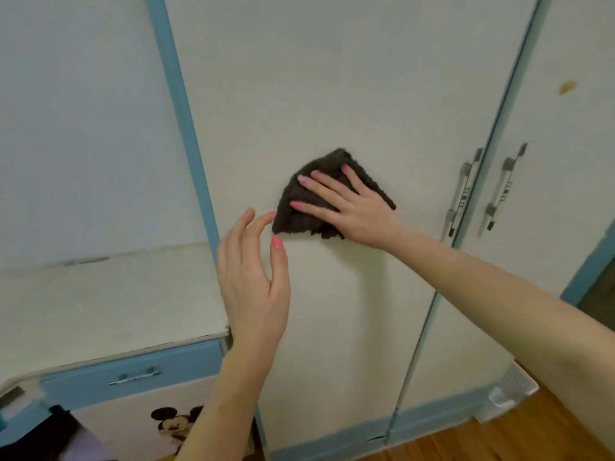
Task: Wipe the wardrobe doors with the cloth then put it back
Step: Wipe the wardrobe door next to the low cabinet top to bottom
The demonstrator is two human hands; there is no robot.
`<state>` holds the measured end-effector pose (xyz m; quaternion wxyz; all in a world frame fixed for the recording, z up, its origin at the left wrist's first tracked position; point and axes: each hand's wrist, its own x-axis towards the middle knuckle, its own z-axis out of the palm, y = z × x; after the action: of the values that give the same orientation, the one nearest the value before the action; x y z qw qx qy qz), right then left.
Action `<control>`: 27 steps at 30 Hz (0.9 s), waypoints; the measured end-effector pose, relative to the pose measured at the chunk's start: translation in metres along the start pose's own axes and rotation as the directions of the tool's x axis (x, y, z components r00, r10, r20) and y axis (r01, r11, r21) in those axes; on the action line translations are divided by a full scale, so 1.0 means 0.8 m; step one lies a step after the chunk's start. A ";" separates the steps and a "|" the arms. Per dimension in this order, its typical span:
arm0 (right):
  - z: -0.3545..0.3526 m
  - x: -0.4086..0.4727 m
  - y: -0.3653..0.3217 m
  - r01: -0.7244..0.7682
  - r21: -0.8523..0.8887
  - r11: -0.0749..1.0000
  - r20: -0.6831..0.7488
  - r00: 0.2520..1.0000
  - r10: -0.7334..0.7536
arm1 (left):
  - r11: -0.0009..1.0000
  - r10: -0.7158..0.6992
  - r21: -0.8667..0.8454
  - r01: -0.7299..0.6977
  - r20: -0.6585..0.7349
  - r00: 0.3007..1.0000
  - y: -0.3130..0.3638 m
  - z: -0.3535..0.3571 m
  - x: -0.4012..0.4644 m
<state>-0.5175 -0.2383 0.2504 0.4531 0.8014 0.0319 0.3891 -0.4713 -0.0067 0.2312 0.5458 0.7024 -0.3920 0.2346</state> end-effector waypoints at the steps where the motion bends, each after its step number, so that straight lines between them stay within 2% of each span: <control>1: -0.004 0.009 0.010 -0.098 0.028 0.995 -0.046 0.994 0.099 | 1.000 0.000 -0.004 0.000 0.002 1.000 0.003 0.006 -0.001; 4: 0.001 0.009 0.000 -0.238 0.137 0.962 -0.136 0.957 0.256 | 1.000 0.003 -0.024 -0.004 -0.014 1.000 0.012 0.025 -0.006; 6: 0.021 -0.020 -0.033 -0.235 0.144 0.961 -0.129 0.959 0.253 | 1.000 0.008 -0.017 -0.008 -0.025 1.000 0.013 0.040 -0.008; 8: 0.045 -0.074 -0.067 -0.084 0.111 0.990 -0.052 0.995 0.090 | 1.000 0.015 0.012 -0.015 -0.020 1.000 0.012 0.058 -0.009; 10: 0.065 -0.143 -0.087 0.158 0.071 0.985 0.068 0.984 -0.162 | 0.999 0.022 0.035 -0.021 -0.027 0.999 0.012 0.077 -0.010; 11: 0.071 -0.178 -0.090 0.280 0.065 0.958 0.138 0.948 -0.287 | 0.999 0.015 0.036 -0.014 -0.039 0.999 0.012 0.084 -0.010; 13: 0.076 -0.235 -0.081 0.477 0.105 0.872 0.272 0.830 -0.487 | 0.999 -0.005 0.041 0.008 -0.072 0.997 0.014 0.097 -0.012; 15: 0.075 -0.275 -0.048 0.576 0.139 0.806 0.313 0.746 -0.588 | 0.997 0.005 0.079 0.002 -0.094 0.996 0.016 0.108 -0.016; 16: 0.074 -0.286 -0.027 0.590 0.143 0.795 0.301 0.739 -0.603 | 0.995 0.014 0.102 -0.004 -0.100 0.995 0.016 0.112 -0.019; 21: 0.071 -0.288 0.063 0.370 0.131 0.920 0.146 0.910 -0.387 | 0.995 -0.016 0.096 0.028 -0.130 0.991 0.031 0.138 -0.033; 25: 0.075 -0.278 0.065 0.238 0.174 0.955 0.095 0.962 -0.257 | 0.993 0.034 0.113 -0.019 -0.132 0.991 0.039 0.155 -0.035; 27: 0.076 -0.283 0.038 0.096 0.197 0.976 0.093 0.989 -0.117 | 0.991 0.051 0.125 -0.035 -0.122 0.991 0.037 0.161 -0.037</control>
<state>-0.6444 -0.3905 0.1212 0.3949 0.8577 0.0886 0.3171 -0.5251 -0.1237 0.1882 0.5198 0.7100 -0.3569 0.3135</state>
